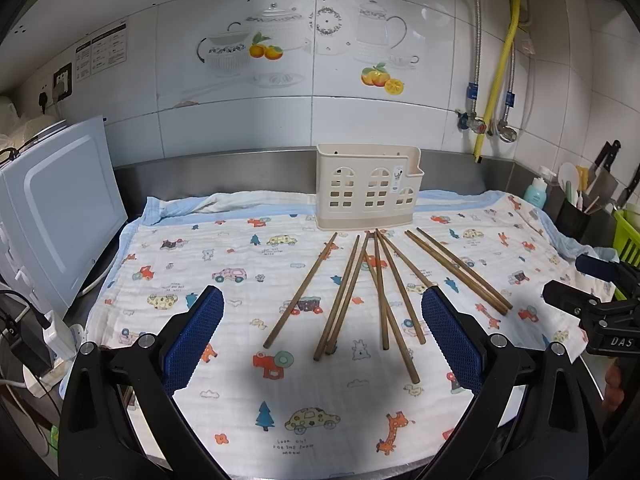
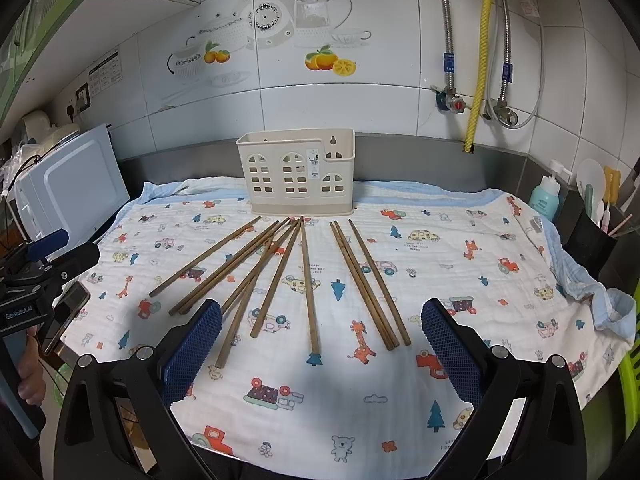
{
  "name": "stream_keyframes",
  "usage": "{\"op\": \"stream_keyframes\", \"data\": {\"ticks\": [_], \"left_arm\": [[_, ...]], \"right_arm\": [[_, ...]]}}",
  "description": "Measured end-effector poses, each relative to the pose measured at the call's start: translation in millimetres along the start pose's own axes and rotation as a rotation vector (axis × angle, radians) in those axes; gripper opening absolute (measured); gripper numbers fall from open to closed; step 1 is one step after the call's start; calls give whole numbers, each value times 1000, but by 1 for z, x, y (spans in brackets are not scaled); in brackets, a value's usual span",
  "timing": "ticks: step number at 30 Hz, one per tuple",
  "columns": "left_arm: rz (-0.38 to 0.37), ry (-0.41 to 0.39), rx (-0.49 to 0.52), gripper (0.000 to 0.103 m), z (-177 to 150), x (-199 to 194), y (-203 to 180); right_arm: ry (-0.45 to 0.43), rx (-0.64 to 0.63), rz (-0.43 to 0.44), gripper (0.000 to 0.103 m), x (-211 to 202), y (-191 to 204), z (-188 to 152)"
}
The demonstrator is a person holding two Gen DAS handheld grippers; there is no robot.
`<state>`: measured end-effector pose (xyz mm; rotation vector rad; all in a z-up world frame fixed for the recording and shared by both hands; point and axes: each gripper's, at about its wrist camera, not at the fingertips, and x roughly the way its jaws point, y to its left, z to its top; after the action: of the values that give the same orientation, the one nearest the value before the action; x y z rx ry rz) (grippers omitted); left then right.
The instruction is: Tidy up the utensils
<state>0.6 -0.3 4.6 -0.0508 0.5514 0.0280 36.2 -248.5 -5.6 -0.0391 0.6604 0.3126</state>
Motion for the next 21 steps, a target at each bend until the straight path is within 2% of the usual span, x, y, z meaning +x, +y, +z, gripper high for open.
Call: {"op": "stream_keyframes", "data": {"ticks": [21], "left_arm": [[-4, 2, -5, 98, 1, 3, -2]], "right_arm": [[2, 1, -1, 97, 4, -3, 3]]}}
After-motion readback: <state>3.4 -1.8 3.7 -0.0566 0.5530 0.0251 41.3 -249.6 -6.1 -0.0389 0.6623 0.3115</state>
